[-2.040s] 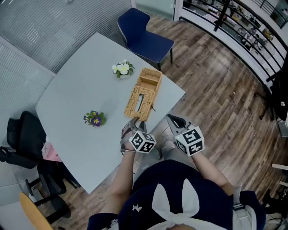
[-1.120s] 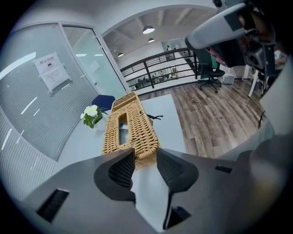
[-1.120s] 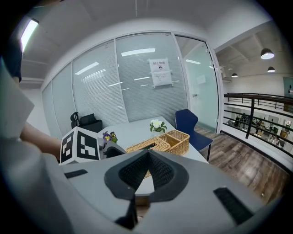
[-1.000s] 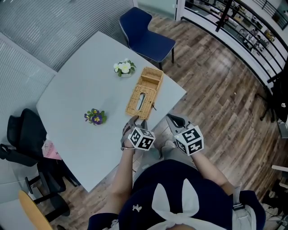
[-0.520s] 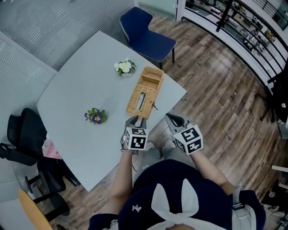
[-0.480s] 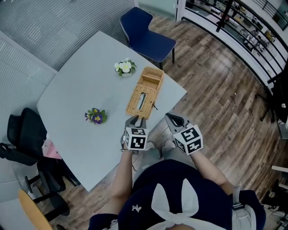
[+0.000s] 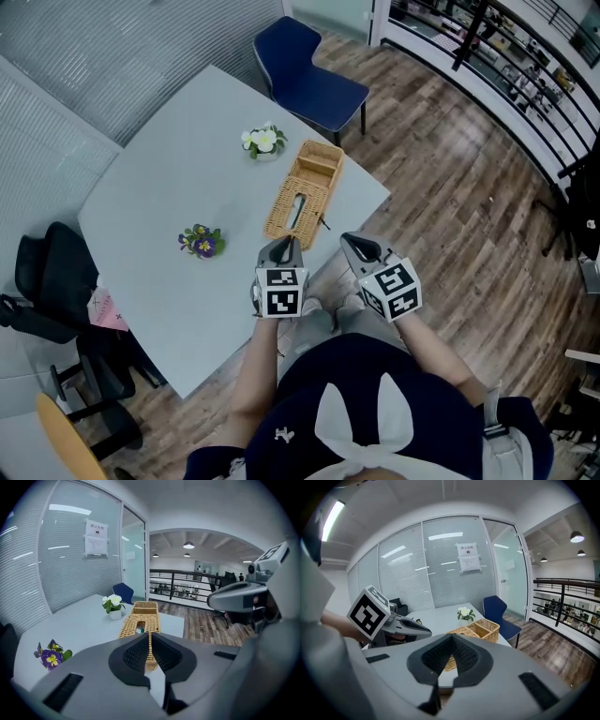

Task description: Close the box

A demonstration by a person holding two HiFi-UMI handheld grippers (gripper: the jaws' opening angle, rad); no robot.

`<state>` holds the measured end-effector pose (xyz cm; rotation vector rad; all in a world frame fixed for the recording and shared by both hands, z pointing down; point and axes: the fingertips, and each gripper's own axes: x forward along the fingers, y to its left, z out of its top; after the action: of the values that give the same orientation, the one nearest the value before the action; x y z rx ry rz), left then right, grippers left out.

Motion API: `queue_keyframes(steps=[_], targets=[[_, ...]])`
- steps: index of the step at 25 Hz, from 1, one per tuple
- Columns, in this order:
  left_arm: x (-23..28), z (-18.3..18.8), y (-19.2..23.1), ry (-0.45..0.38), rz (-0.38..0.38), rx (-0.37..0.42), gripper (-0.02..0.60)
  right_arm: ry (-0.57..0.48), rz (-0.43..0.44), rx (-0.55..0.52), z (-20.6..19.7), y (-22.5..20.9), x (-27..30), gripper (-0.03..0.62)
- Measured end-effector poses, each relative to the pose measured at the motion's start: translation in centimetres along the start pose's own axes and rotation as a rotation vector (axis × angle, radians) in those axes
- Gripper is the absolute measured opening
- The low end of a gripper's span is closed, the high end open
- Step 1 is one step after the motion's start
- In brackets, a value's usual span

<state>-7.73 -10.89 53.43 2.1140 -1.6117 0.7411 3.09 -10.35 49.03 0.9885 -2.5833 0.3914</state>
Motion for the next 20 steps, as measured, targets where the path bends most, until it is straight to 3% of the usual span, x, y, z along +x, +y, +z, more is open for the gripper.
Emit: queue_keyframes(steps=[13,20], targets=[[-2.4,3.7,-1.9,-0.144,-0.058,-0.045,0.021,-0.008,0.007,-0.009,0.7,0.5,0.1,0.004],[-2.4,3.3,-2.3,-0.152,-0.086,-0.108,0.021,-0.005,0.016,-0.013,0.7,0.8,0.4,0.003]])
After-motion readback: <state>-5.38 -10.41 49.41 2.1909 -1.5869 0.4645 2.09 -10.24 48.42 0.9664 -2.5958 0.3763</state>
